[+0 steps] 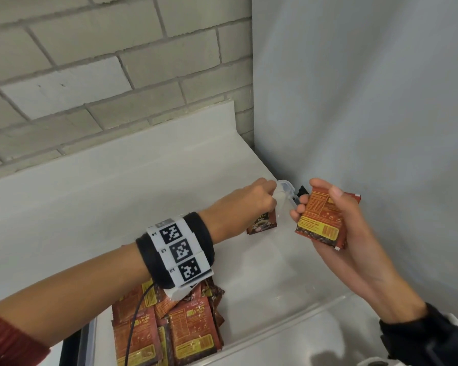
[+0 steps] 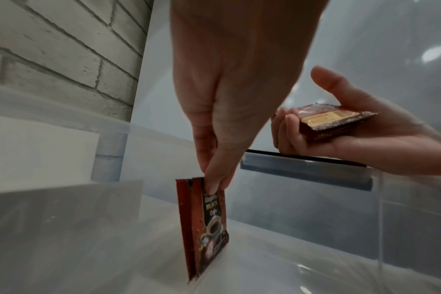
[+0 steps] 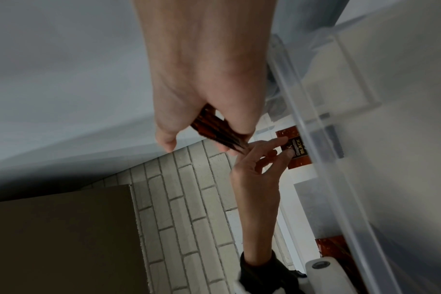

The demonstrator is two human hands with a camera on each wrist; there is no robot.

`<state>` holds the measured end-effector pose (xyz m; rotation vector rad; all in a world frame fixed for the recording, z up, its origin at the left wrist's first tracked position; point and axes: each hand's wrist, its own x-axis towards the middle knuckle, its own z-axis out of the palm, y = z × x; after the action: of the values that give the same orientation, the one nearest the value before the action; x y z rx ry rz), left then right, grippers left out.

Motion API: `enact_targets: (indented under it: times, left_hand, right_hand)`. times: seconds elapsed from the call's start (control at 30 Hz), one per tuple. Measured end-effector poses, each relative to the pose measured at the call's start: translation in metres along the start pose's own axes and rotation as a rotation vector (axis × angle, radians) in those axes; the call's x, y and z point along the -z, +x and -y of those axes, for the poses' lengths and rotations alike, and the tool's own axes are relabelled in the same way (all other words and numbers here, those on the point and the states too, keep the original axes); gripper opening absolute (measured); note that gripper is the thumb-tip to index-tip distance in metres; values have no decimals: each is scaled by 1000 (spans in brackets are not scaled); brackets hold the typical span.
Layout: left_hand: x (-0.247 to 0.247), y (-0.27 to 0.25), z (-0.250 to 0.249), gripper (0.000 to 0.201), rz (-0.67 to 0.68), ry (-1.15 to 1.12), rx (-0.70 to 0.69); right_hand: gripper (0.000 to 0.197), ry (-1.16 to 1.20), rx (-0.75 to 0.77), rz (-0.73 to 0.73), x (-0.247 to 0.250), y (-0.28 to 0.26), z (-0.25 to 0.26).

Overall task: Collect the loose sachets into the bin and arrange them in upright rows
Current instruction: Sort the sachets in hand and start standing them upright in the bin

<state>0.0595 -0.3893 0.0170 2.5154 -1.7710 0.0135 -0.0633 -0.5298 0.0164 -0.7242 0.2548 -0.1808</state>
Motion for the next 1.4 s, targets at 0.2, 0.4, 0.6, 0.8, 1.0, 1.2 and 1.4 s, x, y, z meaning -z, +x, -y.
enact_targets:
  times: [0.2,0.4,0.6,0.8,1.0,1.2,1.4]
  left_hand:
    - [-2,0,7,10,-70,-18,-34]
    - [17,2,6,18,-177,-227,28]
    - [51,-8,-16,30,-173,-672,188]
    - [50,-21,-17,35,-115,-993,330]
    - [47,-25,-18,26,-176,-1079,348]
    - [60,-30,-14,21,-274,-1187,295]
    - [62,-35,-14,14,-287,-1218,158]
  right_hand:
    - [48,54,-37,27,2,0,2]
    - [45,18,-78,86,5,0,2]
    - [43,-237,-82,97,1,-2,1]
    - [37,-302,-91,107,-1,-4,0]
    - [41,-296,-84,163,-2,-6,-1]
    - [75,-330,-32,225,1,-5,-4]
    - [96,-201,-169,207,-1,-1,-2]
